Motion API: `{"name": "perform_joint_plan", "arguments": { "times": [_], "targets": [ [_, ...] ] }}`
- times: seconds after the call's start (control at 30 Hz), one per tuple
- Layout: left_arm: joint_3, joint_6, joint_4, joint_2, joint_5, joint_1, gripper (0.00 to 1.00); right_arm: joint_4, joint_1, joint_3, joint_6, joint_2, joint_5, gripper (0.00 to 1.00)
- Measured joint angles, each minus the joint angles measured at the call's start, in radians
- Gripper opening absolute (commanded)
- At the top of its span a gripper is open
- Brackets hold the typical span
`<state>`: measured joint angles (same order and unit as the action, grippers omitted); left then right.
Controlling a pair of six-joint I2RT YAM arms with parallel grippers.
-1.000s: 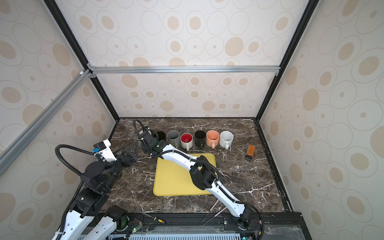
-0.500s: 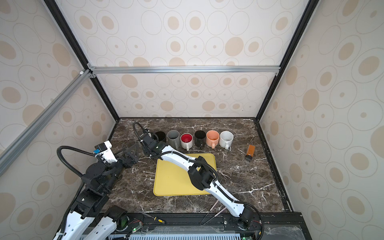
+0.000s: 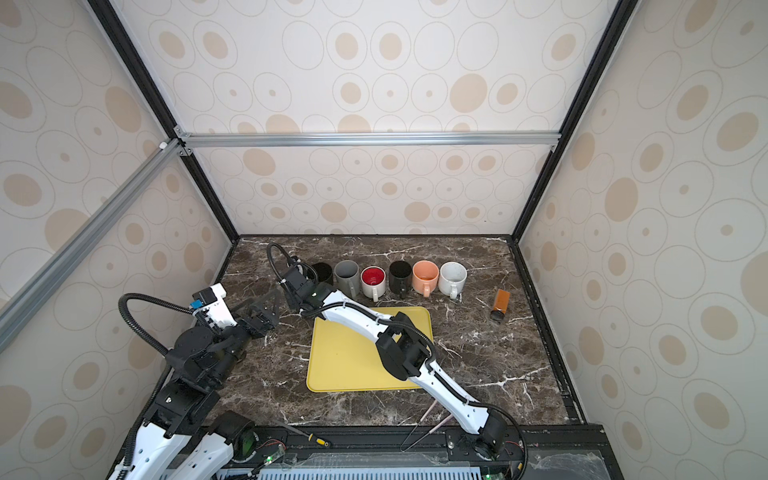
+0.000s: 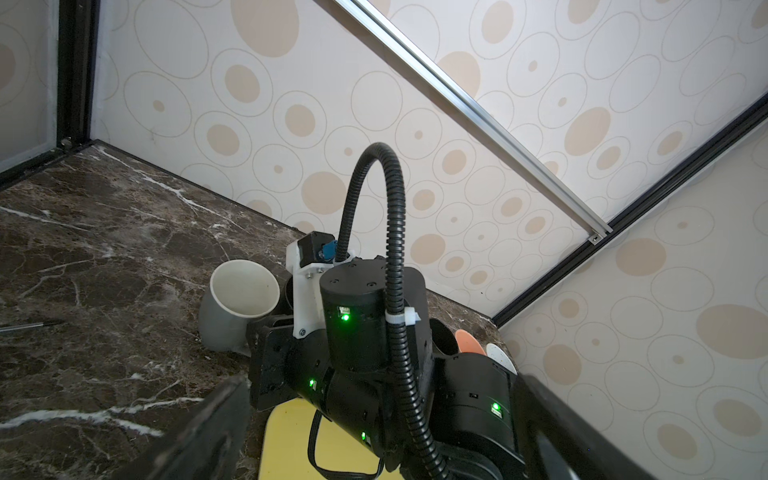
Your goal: Turn the mug right side up
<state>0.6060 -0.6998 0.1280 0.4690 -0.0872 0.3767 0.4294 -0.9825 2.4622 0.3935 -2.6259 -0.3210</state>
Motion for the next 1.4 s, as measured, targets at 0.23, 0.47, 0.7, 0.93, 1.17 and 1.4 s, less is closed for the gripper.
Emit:
{"name": "perform_joint_plan", "arguments": {
  "times": [0.23,0.47,0.7,0.93,1.17,1.4],
  "targets": [
    [0.000,0.000,0.000,0.000,0.005,0.000,1.00,-0.030,-0.002,-0.026,0.011,0.003,-0.003,0.36],
    [-0.002,0.000,-0.004,0.000,0.014,0.000,1.00,-0.064,-0.006,-0.153,0.014,0.089,0.002,0.48],
    [-0.011,0.006,-0.021,0.024,0.018,0.000,1.00,-0.131,-0.006,-0.303,0.007,0.253,0.012,0.56],
    [0.007,0.073,-0.051,0.240,0.018,0.000,1.00,-0.188,-0.002,-0.550,-0.044,0.525,0.030,0.68],
    [-0.020,0.172,-0.249,0.335,0.016,0.014,1.00,-0.217,0.079,-0.985,-0.090,0.891,0.043,0.93],
    [-0.131,0.287,-0.391,0.375,-0.119,-0.004,1.00,-0.161,0.208,-1.220,-0.118,1.264,0.014,0.99]
  ]
}}
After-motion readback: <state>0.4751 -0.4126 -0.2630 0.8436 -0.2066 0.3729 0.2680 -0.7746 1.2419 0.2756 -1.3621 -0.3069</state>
